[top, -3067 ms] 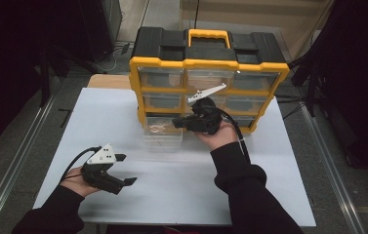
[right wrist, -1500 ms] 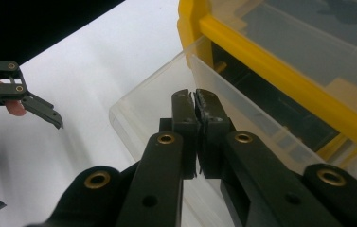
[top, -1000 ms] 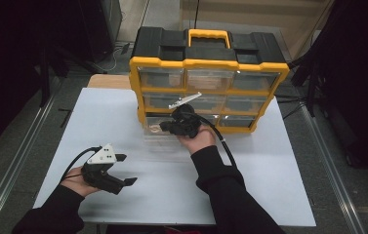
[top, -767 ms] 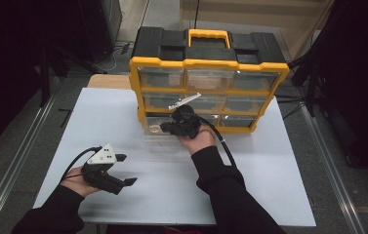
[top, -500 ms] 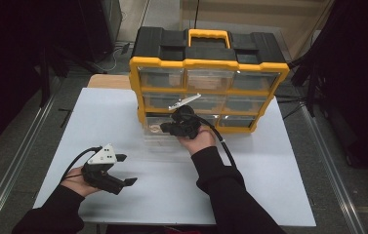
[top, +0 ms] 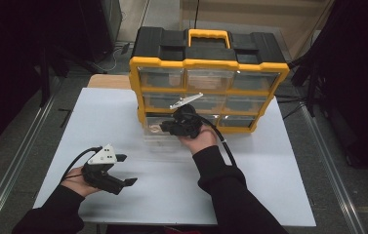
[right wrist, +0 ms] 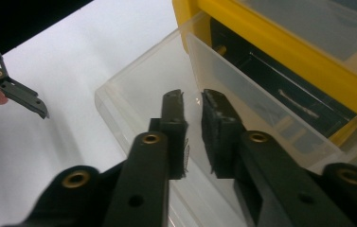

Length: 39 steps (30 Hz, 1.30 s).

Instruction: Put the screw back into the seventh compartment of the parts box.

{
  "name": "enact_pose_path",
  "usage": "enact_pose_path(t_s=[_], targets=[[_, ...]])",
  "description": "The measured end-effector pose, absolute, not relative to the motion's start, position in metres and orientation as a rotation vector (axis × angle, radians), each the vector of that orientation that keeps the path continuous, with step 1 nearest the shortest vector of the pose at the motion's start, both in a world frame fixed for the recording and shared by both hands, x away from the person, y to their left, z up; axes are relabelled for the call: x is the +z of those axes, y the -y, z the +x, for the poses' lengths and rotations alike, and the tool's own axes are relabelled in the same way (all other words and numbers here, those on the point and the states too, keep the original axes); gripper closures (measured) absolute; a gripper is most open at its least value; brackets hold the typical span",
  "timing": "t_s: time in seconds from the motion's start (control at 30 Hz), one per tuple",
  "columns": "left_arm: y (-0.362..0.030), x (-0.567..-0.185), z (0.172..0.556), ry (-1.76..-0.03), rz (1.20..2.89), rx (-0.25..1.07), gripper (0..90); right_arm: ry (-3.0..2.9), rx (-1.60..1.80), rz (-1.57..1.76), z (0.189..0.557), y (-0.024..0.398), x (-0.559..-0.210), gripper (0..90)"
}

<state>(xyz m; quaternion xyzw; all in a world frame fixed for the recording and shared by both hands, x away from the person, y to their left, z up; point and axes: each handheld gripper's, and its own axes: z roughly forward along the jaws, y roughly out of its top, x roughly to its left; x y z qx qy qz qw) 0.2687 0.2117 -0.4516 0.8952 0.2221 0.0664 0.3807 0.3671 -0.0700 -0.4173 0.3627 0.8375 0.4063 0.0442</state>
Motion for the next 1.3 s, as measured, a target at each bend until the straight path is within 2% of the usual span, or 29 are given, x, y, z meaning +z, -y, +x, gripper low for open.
enact_pose_path(t_s=[0.3, 0.47, 0.8, 0.93, 1.3], targets=[[-0.211, -0.452, 0.268, -0.566, 2.288, 0.166, 14.0, -2.547, 1.296, 1.041, 0.360, 0.076, -0.408, 62.3], [-0.211, -0.452, 0.268, -0.566, 2.287, 0.167, 14.0, -2.560, 1.329, 1.019, 0.358, 0.078, -0.404, 48.8], [-0.212, -0.452, 0.269, -0.567, 2.285, 0.169, 14.0, -2.539, 1.378, 0.970, 0.345, 0.084, -0.398, 36.0], [-0.212, -0.452, 0.269, -0.567, 2.286, 0.168, 14.0, -2.543, 1.383, 0.954, 0.338, 0.084, -0.398, 33.3], [-0.213, -0.452, 0.268, -0.572, 2.287, 0.171, 14.0, -2.539, 1.392, 0.927, 0.325, 0.086, -0.396, 33.7]])
